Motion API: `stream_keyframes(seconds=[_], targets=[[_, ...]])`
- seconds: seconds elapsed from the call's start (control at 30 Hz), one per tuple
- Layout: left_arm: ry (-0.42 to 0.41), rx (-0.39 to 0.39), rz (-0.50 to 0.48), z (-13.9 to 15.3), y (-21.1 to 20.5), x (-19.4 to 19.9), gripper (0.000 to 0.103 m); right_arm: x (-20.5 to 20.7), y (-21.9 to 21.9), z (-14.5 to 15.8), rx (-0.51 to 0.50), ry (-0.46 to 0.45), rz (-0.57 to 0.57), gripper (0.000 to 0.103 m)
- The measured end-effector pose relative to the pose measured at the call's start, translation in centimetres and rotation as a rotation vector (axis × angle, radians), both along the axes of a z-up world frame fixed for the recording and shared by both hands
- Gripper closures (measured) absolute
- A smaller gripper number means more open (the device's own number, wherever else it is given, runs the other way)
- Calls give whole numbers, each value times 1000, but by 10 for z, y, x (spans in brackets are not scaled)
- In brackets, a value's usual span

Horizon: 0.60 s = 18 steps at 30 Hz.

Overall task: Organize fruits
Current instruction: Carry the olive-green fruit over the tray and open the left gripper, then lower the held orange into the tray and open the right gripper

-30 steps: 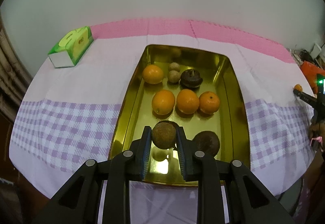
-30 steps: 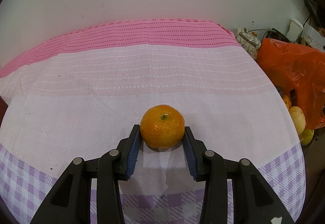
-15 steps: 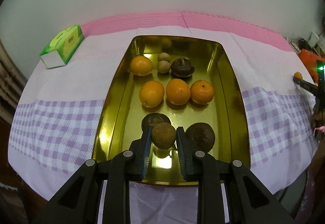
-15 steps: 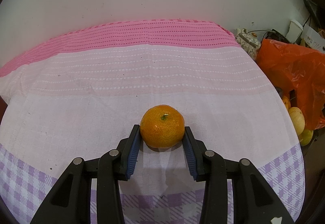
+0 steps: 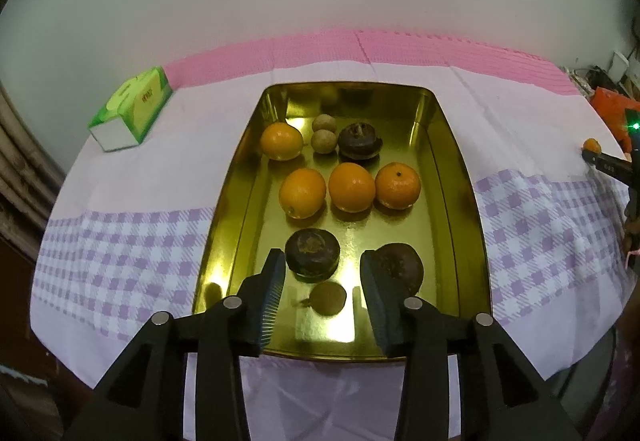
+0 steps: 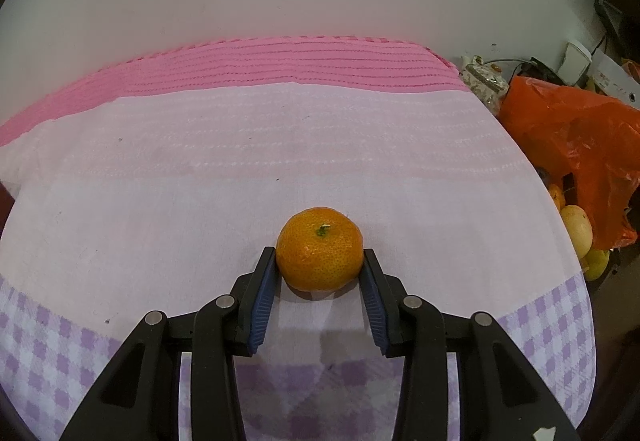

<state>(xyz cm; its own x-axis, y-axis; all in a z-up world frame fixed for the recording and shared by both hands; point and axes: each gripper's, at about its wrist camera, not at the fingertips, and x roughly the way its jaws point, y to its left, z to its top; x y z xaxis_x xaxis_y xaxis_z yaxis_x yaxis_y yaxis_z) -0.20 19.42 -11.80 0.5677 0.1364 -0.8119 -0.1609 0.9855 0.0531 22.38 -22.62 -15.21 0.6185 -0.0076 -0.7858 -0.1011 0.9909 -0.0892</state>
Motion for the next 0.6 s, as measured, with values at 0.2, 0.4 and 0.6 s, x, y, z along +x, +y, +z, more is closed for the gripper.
stream_keyframes(seconds=[0.2,0.4,0.6], targets=[[-16,36,-5,5,-2,-2,58,-12,12,0,39,13,27,66],[-37,89,-1,9,-4,-4,44,-25,34,4,87,13,81,66],[-60,106,-2,14,-3,-6,38,-41,67,18,136,-6,169,66]])
